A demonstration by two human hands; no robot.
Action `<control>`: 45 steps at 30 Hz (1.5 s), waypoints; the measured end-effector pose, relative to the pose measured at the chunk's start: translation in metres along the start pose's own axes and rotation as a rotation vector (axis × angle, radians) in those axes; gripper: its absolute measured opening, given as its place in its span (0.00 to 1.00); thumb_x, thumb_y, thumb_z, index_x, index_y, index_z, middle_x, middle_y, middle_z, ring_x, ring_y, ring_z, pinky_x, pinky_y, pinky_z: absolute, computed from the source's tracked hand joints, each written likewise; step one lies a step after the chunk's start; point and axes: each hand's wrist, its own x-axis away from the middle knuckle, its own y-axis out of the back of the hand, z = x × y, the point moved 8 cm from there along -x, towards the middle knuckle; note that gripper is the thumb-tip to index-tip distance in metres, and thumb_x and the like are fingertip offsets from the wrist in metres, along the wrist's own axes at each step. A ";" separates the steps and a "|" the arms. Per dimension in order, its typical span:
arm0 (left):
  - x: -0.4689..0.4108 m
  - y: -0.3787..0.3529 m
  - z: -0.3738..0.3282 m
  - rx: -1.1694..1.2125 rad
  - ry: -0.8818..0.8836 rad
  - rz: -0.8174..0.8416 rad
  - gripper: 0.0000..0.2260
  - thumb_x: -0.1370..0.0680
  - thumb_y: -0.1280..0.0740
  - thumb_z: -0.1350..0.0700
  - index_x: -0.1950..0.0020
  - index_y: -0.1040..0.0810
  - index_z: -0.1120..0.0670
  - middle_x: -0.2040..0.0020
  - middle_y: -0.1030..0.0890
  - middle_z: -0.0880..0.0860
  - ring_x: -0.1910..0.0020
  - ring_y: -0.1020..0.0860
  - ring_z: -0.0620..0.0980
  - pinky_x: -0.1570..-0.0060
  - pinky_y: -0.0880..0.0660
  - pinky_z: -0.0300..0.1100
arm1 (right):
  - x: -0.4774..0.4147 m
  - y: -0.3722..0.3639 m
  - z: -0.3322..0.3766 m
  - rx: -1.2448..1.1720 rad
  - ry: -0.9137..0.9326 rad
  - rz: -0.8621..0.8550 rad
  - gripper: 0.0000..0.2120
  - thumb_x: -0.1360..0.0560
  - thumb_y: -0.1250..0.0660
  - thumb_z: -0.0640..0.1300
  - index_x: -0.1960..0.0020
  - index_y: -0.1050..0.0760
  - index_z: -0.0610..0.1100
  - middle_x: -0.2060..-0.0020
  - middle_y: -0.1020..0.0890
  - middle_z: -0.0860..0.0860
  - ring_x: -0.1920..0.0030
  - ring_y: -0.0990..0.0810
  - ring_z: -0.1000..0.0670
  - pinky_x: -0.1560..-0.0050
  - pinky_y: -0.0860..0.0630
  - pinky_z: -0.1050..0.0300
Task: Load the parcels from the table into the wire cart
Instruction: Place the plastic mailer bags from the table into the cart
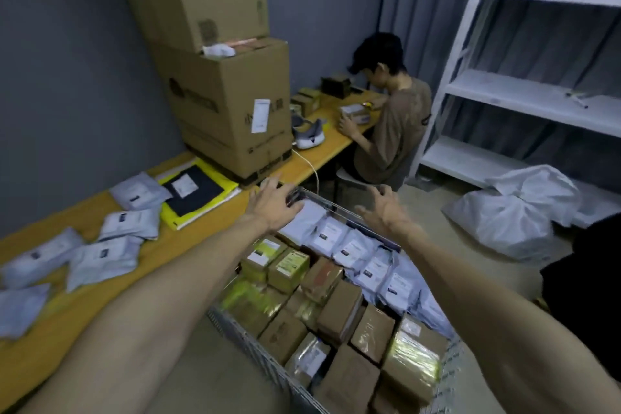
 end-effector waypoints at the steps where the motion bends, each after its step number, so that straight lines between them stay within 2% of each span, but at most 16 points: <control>1: 0.007 0.013 0.016 -0.010 0.030 -0.022 0.28 0.20 0.41 0.37 0.23 0.36 0.48 0.19 0.47 0.52 0.21 0.48 0.55 0.25 0.45 0.60 | -0.001 0.003 0.020 0.006 0.029 0.005 0.32 0.20 0.39 0.59 0.22 0.43 0.47 0.23 0.44 0.42 0.25 0.42 0.38 0.28 0.39 0.39; 8: 0.073 0.083 0.138 -0.028 0.232 -0.133 0.29 0.20 0.43 0.36 0.22 0.38 0.48 0.19 0.48 0.54 0.21 0.47 0.57 0.26 0.45 0.62 | 0.000 -0.007 0.174 0.042 0.229 0.021 0.33 0.20 0.41 0.61 0.21 0.46 0.48 0.22 0.46 0.44 0.24 0.45 0.39 0.28 0.40 0.37; 13: 0.128 0.119 0.236 -0.017 0.360 -0.201 0.29 0.20 0.41 0.37 0.21 0.40 0.47 0.19 0.50 0.54 0.21 0.47 0.57 0.26 0.46 0.61 | 0.007 -0.038 0.292 0.073 0.380 0.048 0.35 0.20 0.42 0.62 0.20 0.47 0.47 0.22 0.46 0.43 0.24 0.45 0.40 0.28 0.38 0.41; 16: 0.159 0.140 0.301 -0.019 0.443 -0.215 0.29 0.20 0.41 0.37 0.21 0.40 0.47 0.19 0.50 0.54 0.21 0.47 0.57 0.25 0.45 0.58 | 0.017 -0.056 0.361 0.067 0.431 0.057 0.34 0.20 0.42 0.61 0.20 0.48 0.46 0.22 0.45 0.43 0.24 0.45 0.40 0.28 0.38 0.39; 21: 0.213 0.175 0.395 0.010 0.584 -0.263 0.28 0.20 0.39 0.39 0.23 0.37 0.48 0.19 0.49 0.56 0.22 0.46 0.59 0.25 0.44 0.57 | 0.031 -0.085 0.453 0.054 0.503 0.023 0.33 0.19 0.42 0.60 0.20 0.47 0.46 0.23 0.44 0.43 0.24 0.44 0.40 0.28 0.39 0.40; 28: 0.272 0.193 0.478 -0.008 0.666 -0.257 0.30 0.20 0.41 0.37 0.21 0.41 0.47 0.19 0.50 0.56 0.21 0.46 0.60 0.25 0.45 0.60 | 0.045 -0.124 0.541 0.090 0.569 0.022 0.33 0.19 0.41 0.58 0.21 0.46 0.45 0.23 0.44 0.42 0.24 0.45 0.40 0.29 0.39 0.39; 34: 0.293 0.198 0.521 0.005 0.705 -0.257 0.29 0.20 0.41 0.37 0.21 0.40 0.47 0.19 0.50 0.56 0.21 0.47 0.58 0.24 0.46 0.59 | 0.043 -0.151 0.598 0.114 0.646 0.021 0.32 0.20 0.39 0.57 0.21 0.45 0.46 0.23 0.43 0.43 0.25 0.43 0.40 0.30 0.38 0.39; 39: 0.290 0.197 0.554 -0.009 0.733 -0.231 0.29 0.19 0.42 0.38 0.21 0.41 0.48 0.19 0.50 0.57 0.21 0.47 0.59 0.24 0.47 0.58 | 0.027 -0.173 0.635 0.138 0.688 0.017 0.32 0.20 0.40 0.57 0.21 0.44 0.45 0.24 0.43 0.42 0.25 0.42 0.40 0.29 0.37 0.43; 45: 0.260 0.194 0.589 -0.046 0.737 -0.184 0.29 0.19 0.42 0.38 0.21 0.41 0.48 0.19 0.50 0.56 0.21 0.47 0.58 0.24 0.48 0.58 | -0.012 -0.201 0.669 0.126 0.728 0.051 0.31 0.20 0.38 0.56 0.23 0.42 0.44 0.26 0.39 0.41 0.27 0.40 0.40 0.30 0.36 0.41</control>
